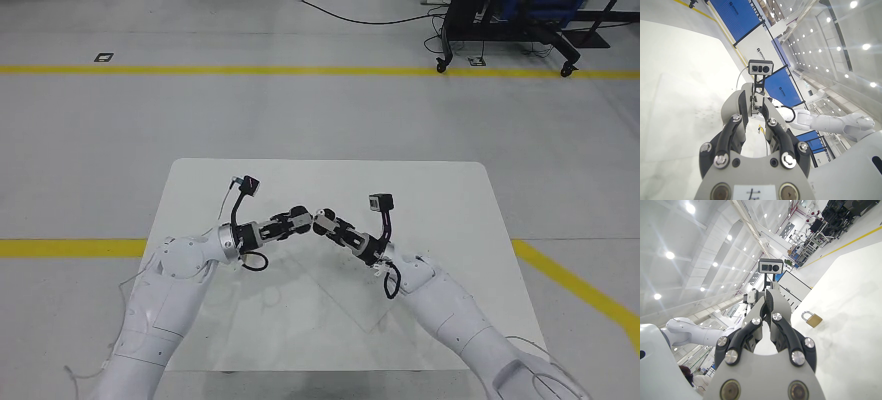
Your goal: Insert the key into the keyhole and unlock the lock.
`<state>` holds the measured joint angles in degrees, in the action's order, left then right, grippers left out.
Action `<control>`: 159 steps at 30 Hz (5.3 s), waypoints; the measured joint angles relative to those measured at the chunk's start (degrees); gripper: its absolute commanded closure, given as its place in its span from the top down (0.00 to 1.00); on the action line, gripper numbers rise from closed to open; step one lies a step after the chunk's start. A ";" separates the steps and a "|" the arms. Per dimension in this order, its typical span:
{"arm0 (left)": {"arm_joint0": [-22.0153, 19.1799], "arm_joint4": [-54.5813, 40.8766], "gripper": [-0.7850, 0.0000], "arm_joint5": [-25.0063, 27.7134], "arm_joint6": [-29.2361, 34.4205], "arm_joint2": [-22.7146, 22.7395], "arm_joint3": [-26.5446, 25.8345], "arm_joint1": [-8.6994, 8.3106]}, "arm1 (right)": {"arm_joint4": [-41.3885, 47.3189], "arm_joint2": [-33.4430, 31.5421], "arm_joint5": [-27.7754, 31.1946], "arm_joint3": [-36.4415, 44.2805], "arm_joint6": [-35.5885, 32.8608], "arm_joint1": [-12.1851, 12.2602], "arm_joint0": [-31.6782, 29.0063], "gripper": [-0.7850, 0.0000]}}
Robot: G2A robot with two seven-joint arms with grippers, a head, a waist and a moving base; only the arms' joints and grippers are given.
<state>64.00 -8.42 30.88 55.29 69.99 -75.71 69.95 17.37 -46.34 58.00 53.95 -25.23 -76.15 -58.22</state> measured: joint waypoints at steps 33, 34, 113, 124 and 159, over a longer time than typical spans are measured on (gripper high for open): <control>0.13 3.45 0.00 0.85 -4.50 -1.10 -1.06 -1.26 | -2.95 -3.32 0.00 -1.76 -1.85 -2.04 -0.35 0.30; 0.15 3.56 0.00 0.91 -4.67 -1.13 -1.09 -1.30 | -3.01 -3.44 0.00 -1.74 -1.87 -2.08 -0.40 0.38; -3.86 -2.45 1.00 -1.94 16.84 -5.73 -0.53 -5.67 | -3.40 -12.10 -20.04 17.26 -30.52 6.28 -7.46 0.00; -3.88 -1.22 1.00 -2.92 15.38 -6.06 -1.49 -5.57 | 0.92 -15.85 -11.33 14.57 -26.47 7.02 -9.93 0.00; 12.19 68.01 0.46 -38.08 17.25 0.18 -34.39 -10.49 | 0.82 -15.80 -11.47 14.60 -26.55 7.02 -9.90 0.00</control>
<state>76.19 59.58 -7.20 72.54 70.18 -110.10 59.46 18.18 -62.14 46.54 68.55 -51.78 -69.13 -68.11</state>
